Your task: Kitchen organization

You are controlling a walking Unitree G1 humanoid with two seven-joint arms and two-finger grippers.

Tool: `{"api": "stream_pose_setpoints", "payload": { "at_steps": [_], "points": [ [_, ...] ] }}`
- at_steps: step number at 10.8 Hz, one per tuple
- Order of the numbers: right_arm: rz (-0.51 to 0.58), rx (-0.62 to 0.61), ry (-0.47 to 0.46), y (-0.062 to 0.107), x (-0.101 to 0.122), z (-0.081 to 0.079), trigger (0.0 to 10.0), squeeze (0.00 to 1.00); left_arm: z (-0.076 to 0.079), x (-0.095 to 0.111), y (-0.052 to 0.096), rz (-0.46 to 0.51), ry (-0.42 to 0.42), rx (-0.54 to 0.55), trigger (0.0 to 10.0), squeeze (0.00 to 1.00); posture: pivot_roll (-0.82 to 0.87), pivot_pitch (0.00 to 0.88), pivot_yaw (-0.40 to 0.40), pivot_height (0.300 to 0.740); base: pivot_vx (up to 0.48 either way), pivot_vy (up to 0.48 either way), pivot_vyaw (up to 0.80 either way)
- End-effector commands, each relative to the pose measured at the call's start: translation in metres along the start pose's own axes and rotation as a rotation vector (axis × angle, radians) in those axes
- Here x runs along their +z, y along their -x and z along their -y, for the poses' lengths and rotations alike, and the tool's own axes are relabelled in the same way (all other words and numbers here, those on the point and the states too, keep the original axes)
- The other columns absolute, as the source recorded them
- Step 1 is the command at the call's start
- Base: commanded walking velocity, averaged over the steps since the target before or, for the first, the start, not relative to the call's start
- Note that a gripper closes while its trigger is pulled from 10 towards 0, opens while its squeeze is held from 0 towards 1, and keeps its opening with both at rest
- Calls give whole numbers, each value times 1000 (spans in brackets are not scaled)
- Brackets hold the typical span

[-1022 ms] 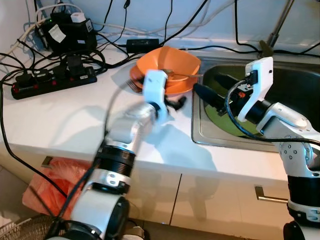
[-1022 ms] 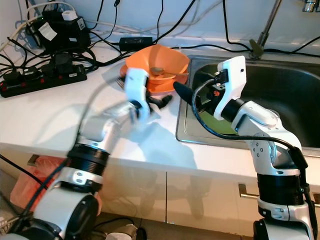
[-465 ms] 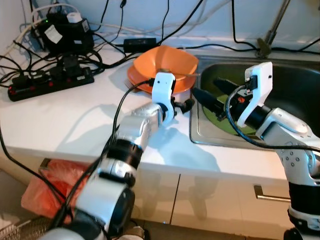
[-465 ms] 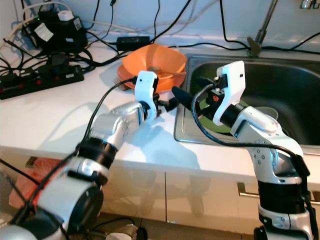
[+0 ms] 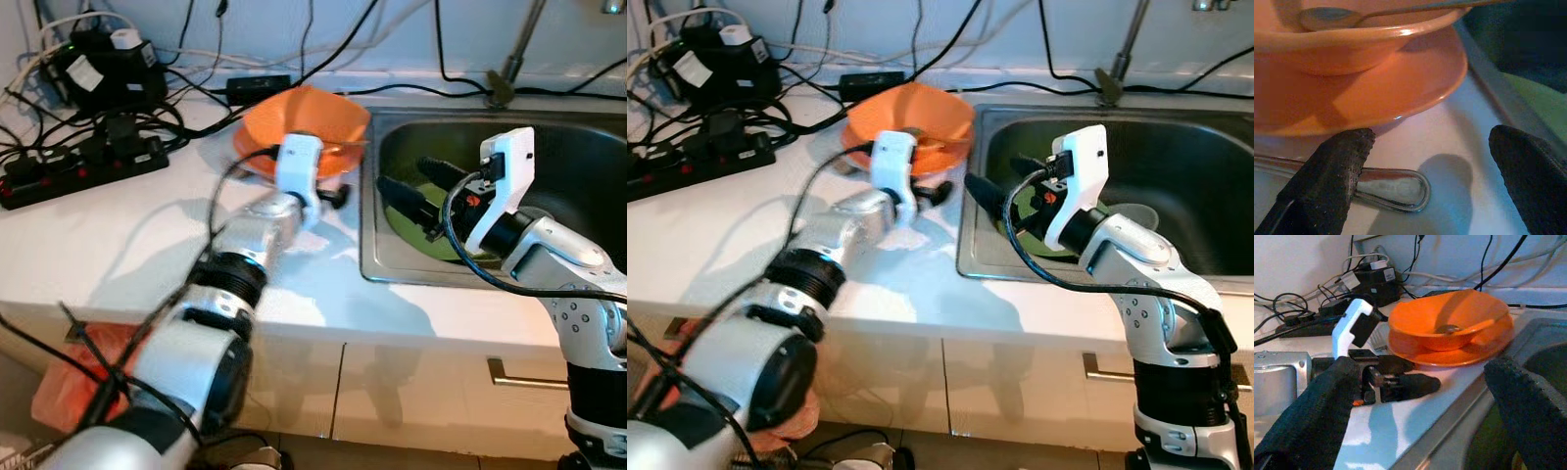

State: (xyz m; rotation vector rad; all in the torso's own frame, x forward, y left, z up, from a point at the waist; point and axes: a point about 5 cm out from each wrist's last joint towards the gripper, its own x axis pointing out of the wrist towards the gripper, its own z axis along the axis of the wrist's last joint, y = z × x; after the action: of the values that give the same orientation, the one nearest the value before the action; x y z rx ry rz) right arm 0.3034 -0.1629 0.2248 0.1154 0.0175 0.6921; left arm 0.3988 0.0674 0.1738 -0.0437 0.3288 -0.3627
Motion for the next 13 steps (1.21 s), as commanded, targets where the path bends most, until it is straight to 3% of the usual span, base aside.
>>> {"api": "stream_pose_setpoints", "payload": {
  "at_steps": [1,7,10,13],
  "points": [
    [16,1,-2,1,4,-1,10000,753,-19,-28,2,-116,15,77,10000,0,73,65,89,740,0,0,0],
    [25,-1,7,-2,8,3,10000,635,-31,-61,18,-202,-8,70,10000,0,94,43,75,740,0,0,0],
    [28,4,10,-5,10,4,10000,565,-47,-73,43,-213,-35,119,10000,0,113,41,67,740,0,0,0],
    [29,6,13,-6,11,6,10000,471,-49,-63,73,-185,-36,125,10000,0,129,39,64,740,0,0,0]
  ]
}}
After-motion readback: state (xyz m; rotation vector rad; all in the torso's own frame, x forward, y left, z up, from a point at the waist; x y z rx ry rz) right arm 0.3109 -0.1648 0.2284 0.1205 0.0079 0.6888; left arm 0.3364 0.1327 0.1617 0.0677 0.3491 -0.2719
